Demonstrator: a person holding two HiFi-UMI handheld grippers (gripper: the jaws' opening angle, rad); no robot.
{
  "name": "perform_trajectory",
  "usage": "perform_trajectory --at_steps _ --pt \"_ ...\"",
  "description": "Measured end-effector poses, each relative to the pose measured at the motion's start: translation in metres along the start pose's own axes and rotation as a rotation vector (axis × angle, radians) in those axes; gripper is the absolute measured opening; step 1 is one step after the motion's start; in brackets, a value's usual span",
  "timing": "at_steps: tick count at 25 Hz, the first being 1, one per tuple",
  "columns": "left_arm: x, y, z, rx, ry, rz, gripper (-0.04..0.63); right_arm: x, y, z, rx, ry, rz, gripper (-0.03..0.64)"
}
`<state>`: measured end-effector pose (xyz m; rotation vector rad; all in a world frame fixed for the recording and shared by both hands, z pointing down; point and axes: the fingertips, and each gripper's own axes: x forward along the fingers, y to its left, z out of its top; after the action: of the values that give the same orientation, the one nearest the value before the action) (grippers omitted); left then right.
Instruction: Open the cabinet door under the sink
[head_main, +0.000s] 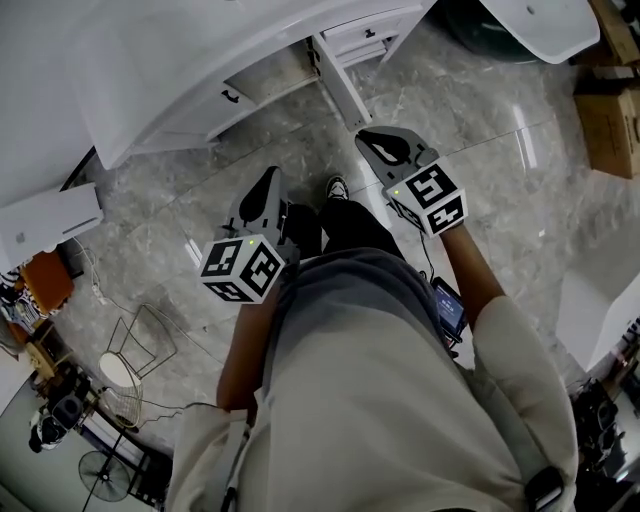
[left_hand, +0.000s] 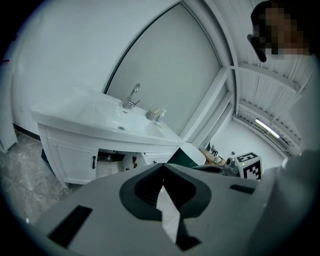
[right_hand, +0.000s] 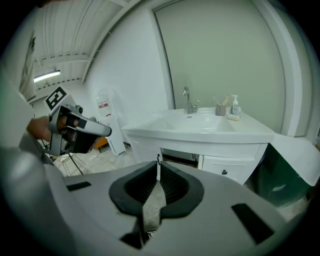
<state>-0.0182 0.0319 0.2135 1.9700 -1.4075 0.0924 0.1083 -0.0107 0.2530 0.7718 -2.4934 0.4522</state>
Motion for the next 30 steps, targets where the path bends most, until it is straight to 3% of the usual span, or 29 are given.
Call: perform_trajectory --at_steps 6,19,30 --pt "-0.017 -0.011 0.007 0.024 -0.031 -0.008 0.002 -0.022 0.006 0.026 -0.002 -0.058 -0.059 0.015" --pt "-0.055 -0.007 0.040 0.121 -0.143 0.047 0.002 -0.034 0.044 0.073 -0.024 -0.124 0.031 0.012" --pt "-0.079 0.004 0.056 0.160 -0.198 0.103 0.000 -0.062 0.050 0.098 -0.004 -0.218 -0.039 0.011"
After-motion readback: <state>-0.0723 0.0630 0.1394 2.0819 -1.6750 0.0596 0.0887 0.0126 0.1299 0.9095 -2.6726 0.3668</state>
